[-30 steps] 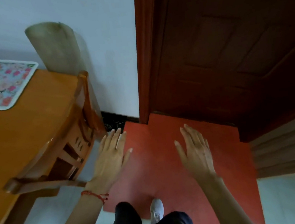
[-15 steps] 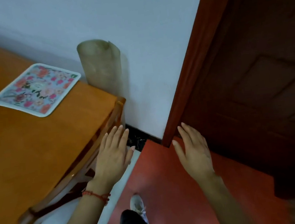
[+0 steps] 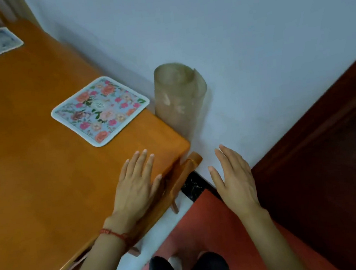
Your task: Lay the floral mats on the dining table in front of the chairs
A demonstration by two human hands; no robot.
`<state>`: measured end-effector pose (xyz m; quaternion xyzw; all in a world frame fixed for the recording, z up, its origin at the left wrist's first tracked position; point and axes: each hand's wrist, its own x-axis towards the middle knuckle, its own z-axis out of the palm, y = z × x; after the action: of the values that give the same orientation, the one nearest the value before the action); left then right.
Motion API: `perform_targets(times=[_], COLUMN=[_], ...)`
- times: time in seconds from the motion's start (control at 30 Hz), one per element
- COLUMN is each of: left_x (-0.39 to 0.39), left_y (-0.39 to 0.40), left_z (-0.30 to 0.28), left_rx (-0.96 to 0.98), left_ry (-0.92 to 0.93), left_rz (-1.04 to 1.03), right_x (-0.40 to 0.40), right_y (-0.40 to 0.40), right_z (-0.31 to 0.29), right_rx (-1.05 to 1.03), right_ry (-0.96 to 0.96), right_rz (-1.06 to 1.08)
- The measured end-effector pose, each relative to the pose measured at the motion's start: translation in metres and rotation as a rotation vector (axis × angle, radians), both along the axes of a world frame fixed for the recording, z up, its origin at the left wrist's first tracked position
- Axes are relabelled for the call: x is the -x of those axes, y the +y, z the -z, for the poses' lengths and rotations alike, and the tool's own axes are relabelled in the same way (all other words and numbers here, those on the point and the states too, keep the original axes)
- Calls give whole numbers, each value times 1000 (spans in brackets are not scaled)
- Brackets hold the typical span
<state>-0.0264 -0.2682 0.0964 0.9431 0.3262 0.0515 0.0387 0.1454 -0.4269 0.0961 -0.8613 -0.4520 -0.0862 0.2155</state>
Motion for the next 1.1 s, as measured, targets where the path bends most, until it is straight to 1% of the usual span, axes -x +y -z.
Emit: perform_targets(times=[0.17,0.3,0.57,0.77,0.9,1.1], left_x=[-5,-9,-16,-8,-2,9], left_y=[25,40,62,96,131,187], left_z=[3,2,4,11,22,42], left_rx=[-4,18,99,171,210,257], left_ry=[14,13,5,2,-14,-55], left_rz=[-144,-310,-562,-664,-690,-734], right_x=[-32,-56,-86,-85,-77,-74], right_y=[52,94,172,230,274,336], right_z=[-1,-4,1,7,15,30], right_rx=[10,29,41,113,171,183], right_ry=[50,83,89,155,163,233], right_rz=[-161,-319,-522,-585,-581,-571])
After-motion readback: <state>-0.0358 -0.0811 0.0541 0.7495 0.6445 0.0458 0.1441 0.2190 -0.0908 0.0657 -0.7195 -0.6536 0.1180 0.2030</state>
